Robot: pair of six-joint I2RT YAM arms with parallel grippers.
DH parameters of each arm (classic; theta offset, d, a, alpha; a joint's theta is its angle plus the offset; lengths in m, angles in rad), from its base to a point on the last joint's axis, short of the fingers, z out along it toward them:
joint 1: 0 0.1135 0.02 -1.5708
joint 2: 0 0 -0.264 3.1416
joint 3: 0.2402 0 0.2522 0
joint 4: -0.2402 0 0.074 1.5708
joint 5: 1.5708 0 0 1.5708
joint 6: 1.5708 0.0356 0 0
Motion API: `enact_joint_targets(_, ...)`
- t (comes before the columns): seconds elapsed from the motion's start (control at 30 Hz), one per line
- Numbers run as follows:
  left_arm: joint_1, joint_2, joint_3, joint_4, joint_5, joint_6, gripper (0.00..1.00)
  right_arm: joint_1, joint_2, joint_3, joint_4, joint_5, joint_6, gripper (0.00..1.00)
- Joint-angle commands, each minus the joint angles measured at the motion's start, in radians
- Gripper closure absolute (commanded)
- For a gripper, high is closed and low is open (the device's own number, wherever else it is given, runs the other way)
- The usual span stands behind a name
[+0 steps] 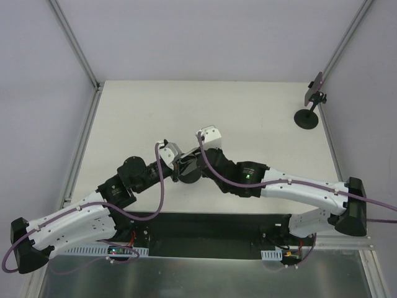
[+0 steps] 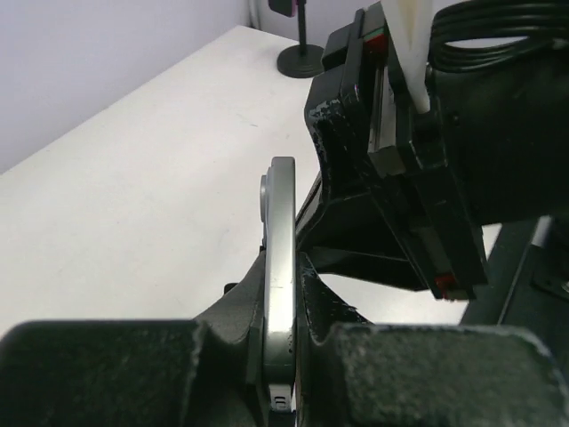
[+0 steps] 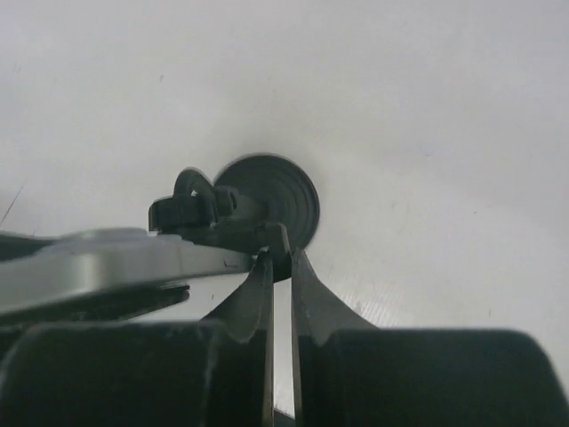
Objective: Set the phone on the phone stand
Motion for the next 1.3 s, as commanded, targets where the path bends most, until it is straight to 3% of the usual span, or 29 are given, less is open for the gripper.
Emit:
enact_joint_targets(0.0, 0.045, 0.06, -0.086, 0.238, -0.528, 0.104, 1.0, 0.144, 0.003, 0.081, -0.014, 0.365, 0.209, 1.0)
enact_joint_targets(0.23, 0.045, 0.157, -0.095, 0.347, -0.553, 0.071, 1.0, 0.216, 0.095, 0.242, -0.085, 0.379, 0.2, 1.0)
enact_joint_targets(0.27, 0.045, 0.15, -0.102, 0.347, -0.535, 0.06, 1.0, 0.226, 0.09, 0.244, -0.095, 0.377, 0.205, 0.92)
enact_joint_targets(0.37, 0.045, 0.113, -0.118, 0.306, -0.483, 0.008, 1.0, 0.233, 0.015, 0.18, -0.076, 0.281, 0.223, 0.55)
enact_joint_targets(0.43, 0.047, 0.089, -0.129, 0.279, -0.456, -0.029, 1.0, 0.25, -0.104, 0.037, 0.002, 0.178, 0.194, 0.47)
enact_joint_targets(0.5, 0.05, 0.047, -0.148, 0.239, -0.38, -0.064, 1.0, 0.255, -0.201, -0.085, 0.189, 0.074, 0.083, 0.28)
enact_joint_targets(0.6, 0.067, -0.02, -0.135, 0.138, -0.264, -0.109, 1.0, 0.212, -0.31, -0.128, 0.106, -0.1, -0.064, 0.1)
enact_joint_targets(0.67, 0.087, -0.068, -0.14, 0.111, -0.156, -0.153, 1.0, 0.14, -0.352, -0.094, 0.002, -0.294, -0.138, 0.07)
enact_joint_targets(0.7, 0.094, -0.111, -0.138, 0.092, -0.034, -0.156, 1.0, 0.026, -0.362, -0.095, -0.008, -0.401, -0.206, 0.08)
enact_joint_targets(0.77, 0.105, -0.157, -0.117, 0.064, 0.063, -0.152, 1.0, -0.123, -0.386, -0.112, -0.006, -0.65, -0.281, 0.08)
enact_joint_targets(0.83, 0.108, -0.174, -0.089, 0.003, 0.181, -0.138, 1.0, -0.187, -0.364, -0.098, -0.014, -0.838, -0.394, 0.08)
enact_joint_targets(1.03, 0.121, -0.134, 0.03, -0.157, 0.464, -0.039, 1.0, -0.283, -0.225, 0.003, -0.008, -1.115, -0.594, 0.1)
enact_joint_targets(1.17, 0.127, -0.096, 0.059, -0.177, 0.501, -0.032, 1.0, -0.356, -0.136, 0.061, 0.017, -1.305, -0.642, 0.13)
enact_joint_targets(1.27, 0.137, -0.094, 0.072, -0.182, 0.464, -0.064, 0.82, -0.366, -0.088, 0.096, -0.028, -1.378, -0.682, 0.13)
